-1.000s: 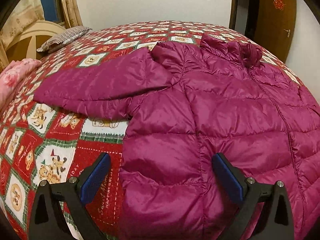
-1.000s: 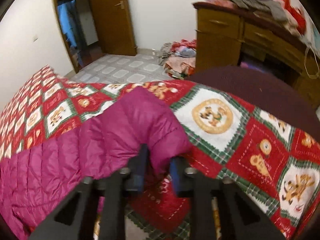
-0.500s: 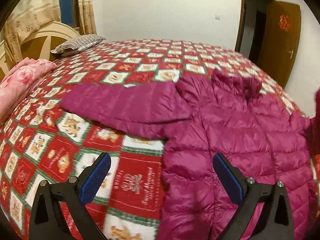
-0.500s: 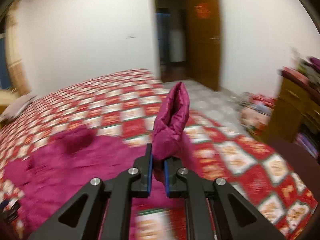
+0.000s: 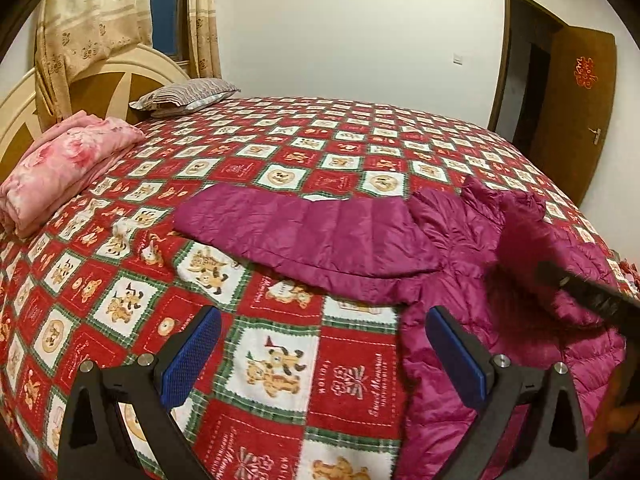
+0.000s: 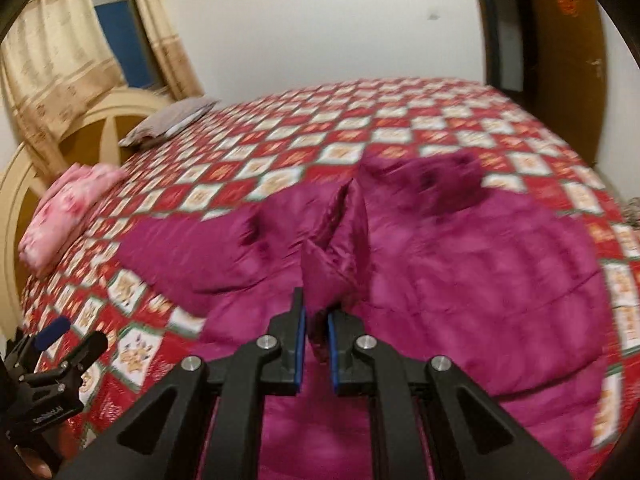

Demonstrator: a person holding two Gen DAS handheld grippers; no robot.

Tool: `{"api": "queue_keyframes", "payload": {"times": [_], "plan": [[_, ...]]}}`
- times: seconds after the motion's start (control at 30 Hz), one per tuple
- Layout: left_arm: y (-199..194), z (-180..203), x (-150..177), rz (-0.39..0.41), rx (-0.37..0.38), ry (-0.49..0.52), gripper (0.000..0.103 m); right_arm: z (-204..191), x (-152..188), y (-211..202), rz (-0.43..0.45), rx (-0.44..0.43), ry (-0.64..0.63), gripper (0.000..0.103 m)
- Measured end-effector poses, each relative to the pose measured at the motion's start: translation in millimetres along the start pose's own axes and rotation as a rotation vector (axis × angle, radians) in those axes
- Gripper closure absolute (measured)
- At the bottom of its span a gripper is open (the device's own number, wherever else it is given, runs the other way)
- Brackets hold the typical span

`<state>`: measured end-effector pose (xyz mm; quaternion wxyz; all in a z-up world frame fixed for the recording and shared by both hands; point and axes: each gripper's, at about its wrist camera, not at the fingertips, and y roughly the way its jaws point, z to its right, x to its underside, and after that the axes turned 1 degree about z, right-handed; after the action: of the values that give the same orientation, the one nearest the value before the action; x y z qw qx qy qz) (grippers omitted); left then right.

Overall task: Fold large clothes
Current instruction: 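Fold the held sleeve across the jacket body and open the right tool, then grasp the other jacket sleeve with the left tool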

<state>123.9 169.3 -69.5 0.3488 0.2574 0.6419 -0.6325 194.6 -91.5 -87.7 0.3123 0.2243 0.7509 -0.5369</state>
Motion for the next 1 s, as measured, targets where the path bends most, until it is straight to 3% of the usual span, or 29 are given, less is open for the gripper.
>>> {"api": "queue_keyframes", "payload": {"times": [0.1,0.17,0.2,0.23,0.27,0.3,0.43,0.47,0.57,0.63,0.7,0.8,0.9,1.0], "plan": [[5.3,-0.6,-1.0,-0.003,-0.006,0.000,0.001,-10.7,5.3,10.9,-0.025,-0.072,0.011,0.090],[8.1,1.5,-2.6,-0.006,-0.001,-0.004,0.001,-13.5,9.0,20.7,-0.054,-0.149,0.040,0.081],[9.7,4.0,-4.6,-0.006,0.006,-0.006,0.001,-11.6,9.8,24.5,-0.078,-0.195,0.068,0.065],[11.0,7.2,-6.7,-0.006,0.013,-0.004,0.001,-8.4,9.2,24.3,-0.084,-0.219,0.101,0.041],[10.9,9.5,-8.3,-0.004,0.017,-0.001,0.001,-3.7,8.3,19.6,-0.076,-0.222,0.128,0.028],[12.0,14.9,-11.2,-0.001,0.023,0.006,0.001,-0.5,7.0,13.5,-0.056,-0.223,0.143,0.027],[16.0,40.8,-22.7,0.017,0.040,0.055,0.001,26.8,-2.9,-29.3,0.015,-0.279,0.155,0.026],[17.9,49.1,-25.7,0.021,0.046,0.070,0.001,36.3,-5.2,-40.5,0.041,-0.255,0.145,0.027],[28.9,81.4,-34.4,0.029,0.048,0.120,0.001,69.8,-14.4,-62.5,0.080,-0.031,0.110,0.050],[39.7,104.8,-37.8,0.032,0.048,0.145,0.001,103.8,-18.0,-68.6,0.097,0.127,0.151,0.055],[54.5,124.3,-37.5,0.027,0.029,0.158,0.001,131.0,-17.0,-66.7,0.100,0.218,0.199,0.056],[84.2,144.9,-32.6,-0.015,-0.020,0.166,0.001,157.2,-6.3,-48.2,0.038,0.309,0.234,0.057],[117.1,153.3,-20.2,-0.087,-0.074,0.167,0.001,169.3,8.5,-23.5,-0.034,0.320,0.258,0.057],[140.8,155.6,-2.4,-0.131,-0.077,0.174,0.001,176.4,26.3,-5.6,-0.062,0.327,0.269,0.057]]}}
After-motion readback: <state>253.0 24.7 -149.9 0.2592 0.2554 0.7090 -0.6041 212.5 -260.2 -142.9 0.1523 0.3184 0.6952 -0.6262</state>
